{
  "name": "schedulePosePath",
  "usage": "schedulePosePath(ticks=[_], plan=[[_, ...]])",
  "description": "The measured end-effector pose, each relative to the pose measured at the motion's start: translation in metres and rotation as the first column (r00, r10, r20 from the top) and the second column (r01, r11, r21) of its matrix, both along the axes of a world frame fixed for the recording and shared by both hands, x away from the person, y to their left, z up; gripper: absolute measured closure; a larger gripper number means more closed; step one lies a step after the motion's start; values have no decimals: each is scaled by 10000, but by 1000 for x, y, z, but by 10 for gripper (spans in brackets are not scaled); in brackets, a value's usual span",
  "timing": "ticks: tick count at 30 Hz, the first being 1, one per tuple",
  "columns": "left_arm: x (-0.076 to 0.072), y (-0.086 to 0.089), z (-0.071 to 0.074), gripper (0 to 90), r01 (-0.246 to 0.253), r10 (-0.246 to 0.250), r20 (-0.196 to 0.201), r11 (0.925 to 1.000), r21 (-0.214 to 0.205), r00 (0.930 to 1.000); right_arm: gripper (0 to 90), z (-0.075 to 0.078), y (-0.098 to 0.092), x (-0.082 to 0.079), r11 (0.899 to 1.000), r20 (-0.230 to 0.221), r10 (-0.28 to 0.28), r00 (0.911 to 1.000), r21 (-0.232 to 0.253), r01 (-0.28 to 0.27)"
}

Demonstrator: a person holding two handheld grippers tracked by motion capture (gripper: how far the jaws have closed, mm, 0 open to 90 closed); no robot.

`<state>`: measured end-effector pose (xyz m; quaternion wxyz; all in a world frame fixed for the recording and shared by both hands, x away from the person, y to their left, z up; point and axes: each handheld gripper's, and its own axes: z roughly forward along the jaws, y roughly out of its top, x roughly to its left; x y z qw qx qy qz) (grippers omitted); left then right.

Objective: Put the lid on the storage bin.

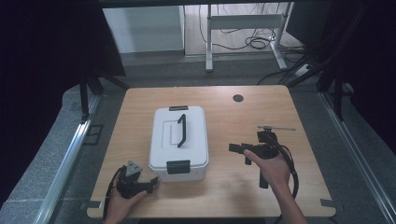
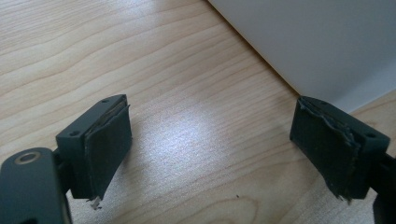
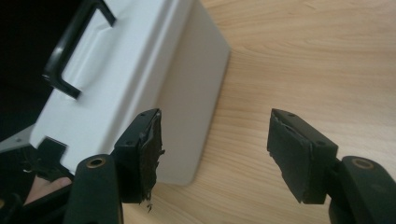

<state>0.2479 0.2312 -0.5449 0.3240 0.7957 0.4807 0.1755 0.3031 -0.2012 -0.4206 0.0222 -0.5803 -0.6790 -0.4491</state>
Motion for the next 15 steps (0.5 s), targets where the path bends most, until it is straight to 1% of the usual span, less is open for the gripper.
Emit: schedulePosePath(ticks=[3, 4, 5, 7, 8, 9, 10, 12, 13, 14, 15], plan=[[0, 0, 0, 126, 0, 0, 4, 10000, 3, 10000, 354, -10, -14, -6, 9999, 45, -130, 9999, 88, 129], [0, 0, 0, 126, 0, 0, 2, 10000, 1, 10000, 354, -10, -14, -6, 9999, 45, -130, 9999, 88, 129], [0, 0, 0, 126, 0, 0, 3, 10000, 2, 10000, 354, -17, -21, -9, 9998, 153, -155, 9998, 156, 152], [0, 0, 0, 126, 0, 0, 1, 10000, 1, 10000, 354, -25, -26, -11, 9996, 182, -213, 9996, 205, 209], [0, 0, 0, 126, 1, -1, 1, 10000, 2, 10000, 354, -28, -28, -11, 9998, 118, -162, 9998, 105, 161], [0, 0, 0, 126, 1, -1, 1, 10000, 2, 10000, 354, -29, -30, -12, 9998, 100, -181, 9998, 76, 181], [0, 0, 0, 126, 1, -1, 2, 10000, 2, 10000, 354, -29, -32, -12, 9996, 208, -246, 9995, 126, 244], [0, 0, 0, 126, 0, 0, 2, 10000, 3, 10000, 350, -28, -34, -13, 9993, 309, -227, 9993, 298, 218], [0, 0, 0, 126, 2, -2, 1, 10000, 5, 10000, 350, -28, -34, -13, 9993, 309, -227, 9993, 298, 218], [0, 0, 0, 126, 1, -1, 1, 10000, 2, 10000, 346, -26, -34, -14, 9993, 501, -189, 9986, 330, 173], [0, 0, 0, 126, 1, -1, 1, 10000, 1, 10000, 346, -26, -34, -14, 9993, 501, -189, 9986, 330, 173]])
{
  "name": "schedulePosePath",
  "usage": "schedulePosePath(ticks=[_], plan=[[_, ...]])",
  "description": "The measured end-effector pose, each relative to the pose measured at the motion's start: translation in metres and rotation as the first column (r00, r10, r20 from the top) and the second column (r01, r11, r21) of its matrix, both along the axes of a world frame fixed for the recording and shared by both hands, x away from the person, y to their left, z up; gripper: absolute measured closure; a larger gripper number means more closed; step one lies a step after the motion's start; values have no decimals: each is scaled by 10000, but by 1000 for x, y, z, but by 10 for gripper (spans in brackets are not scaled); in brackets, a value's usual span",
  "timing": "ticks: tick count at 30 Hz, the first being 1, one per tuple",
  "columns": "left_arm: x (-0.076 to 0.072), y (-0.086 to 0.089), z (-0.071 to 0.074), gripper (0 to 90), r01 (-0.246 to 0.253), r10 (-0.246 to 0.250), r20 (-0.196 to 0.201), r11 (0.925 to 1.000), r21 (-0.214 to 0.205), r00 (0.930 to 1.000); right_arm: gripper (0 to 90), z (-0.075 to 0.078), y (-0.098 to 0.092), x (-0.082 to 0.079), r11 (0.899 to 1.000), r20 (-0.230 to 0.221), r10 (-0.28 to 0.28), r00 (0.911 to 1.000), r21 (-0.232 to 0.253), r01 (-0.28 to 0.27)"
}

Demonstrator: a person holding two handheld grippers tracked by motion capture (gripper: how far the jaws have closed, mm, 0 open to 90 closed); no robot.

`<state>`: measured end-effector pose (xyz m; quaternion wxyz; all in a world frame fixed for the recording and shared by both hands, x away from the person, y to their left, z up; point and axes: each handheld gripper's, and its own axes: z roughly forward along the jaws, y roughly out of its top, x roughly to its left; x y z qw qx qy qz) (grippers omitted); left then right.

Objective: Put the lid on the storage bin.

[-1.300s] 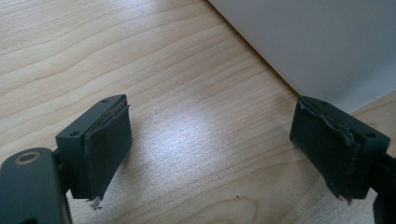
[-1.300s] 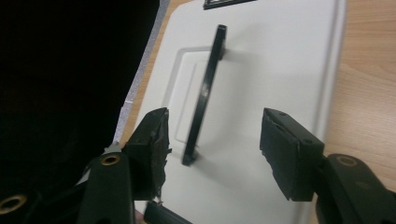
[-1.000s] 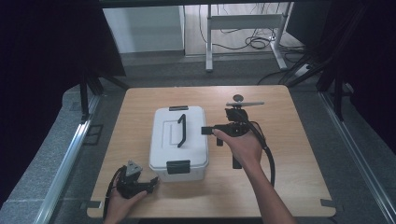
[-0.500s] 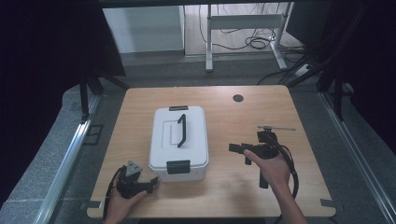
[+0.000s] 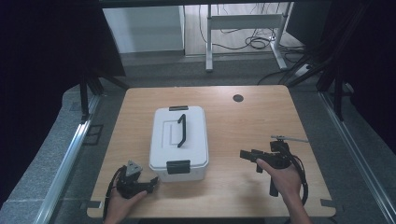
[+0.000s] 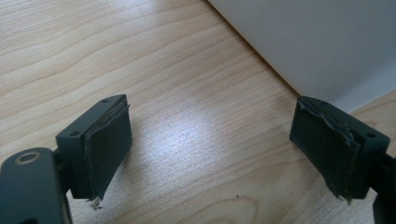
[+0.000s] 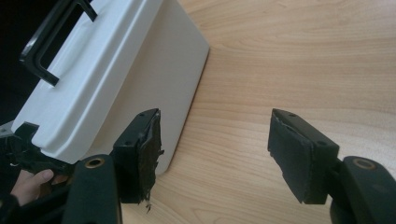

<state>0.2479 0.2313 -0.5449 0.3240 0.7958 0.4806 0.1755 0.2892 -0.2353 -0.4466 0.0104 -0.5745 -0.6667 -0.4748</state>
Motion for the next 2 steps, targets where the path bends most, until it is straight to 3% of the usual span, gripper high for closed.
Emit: schedulePosePath(ticks=[2], plan=[[0, 0, 0, 126, 1, -1, 0, 10000, 0, 10000, 344, 0, 0, 0, 10000, 33, 27, 10000, 38, -27]])
